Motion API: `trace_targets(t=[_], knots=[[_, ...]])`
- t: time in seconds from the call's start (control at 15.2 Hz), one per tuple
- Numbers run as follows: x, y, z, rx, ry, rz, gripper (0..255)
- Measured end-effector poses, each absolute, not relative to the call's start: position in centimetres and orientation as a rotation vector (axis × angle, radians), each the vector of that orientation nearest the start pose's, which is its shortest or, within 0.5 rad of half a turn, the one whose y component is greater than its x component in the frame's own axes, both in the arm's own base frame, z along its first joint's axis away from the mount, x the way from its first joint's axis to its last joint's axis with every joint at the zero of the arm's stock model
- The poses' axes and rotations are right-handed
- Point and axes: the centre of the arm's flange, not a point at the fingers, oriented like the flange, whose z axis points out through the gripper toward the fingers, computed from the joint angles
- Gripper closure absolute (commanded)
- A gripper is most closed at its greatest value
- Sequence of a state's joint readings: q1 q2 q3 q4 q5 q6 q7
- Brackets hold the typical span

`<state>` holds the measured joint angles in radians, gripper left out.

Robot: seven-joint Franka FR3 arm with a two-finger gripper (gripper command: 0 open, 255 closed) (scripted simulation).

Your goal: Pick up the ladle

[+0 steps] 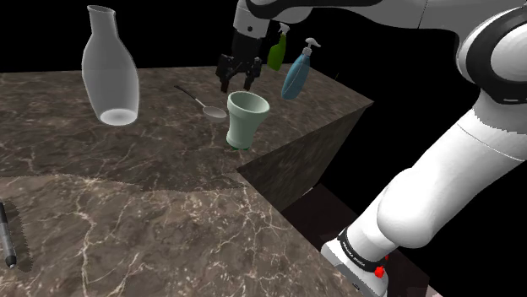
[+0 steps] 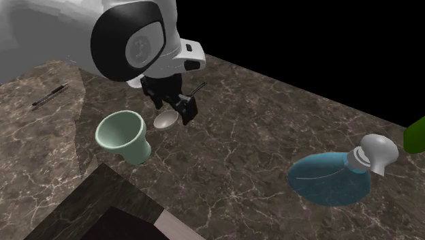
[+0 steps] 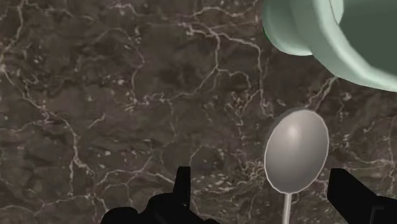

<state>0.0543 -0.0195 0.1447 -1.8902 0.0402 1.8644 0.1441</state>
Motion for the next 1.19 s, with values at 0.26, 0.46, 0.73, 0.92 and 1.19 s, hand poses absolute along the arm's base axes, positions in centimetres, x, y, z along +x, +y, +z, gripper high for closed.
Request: trace_targets(t=[0.26, 0.46, 0.73, 0.92, 1.19], knots=[[58.7, 13.2, 48.9, -3.075, -0.072, 0.029, 0], [61.9, 14.7, 47.3, -3.051, -0.076, 0.038, 0], [64.5, 16.2, 45.4, -3.031, -0.078, 0.044, 0], [64.8, 16.3, 43.8, -3.03, -0.078, 0.044, 0], [64.8, 16.2, 42.2, -3.029, -0.078, 0.044, 255]])
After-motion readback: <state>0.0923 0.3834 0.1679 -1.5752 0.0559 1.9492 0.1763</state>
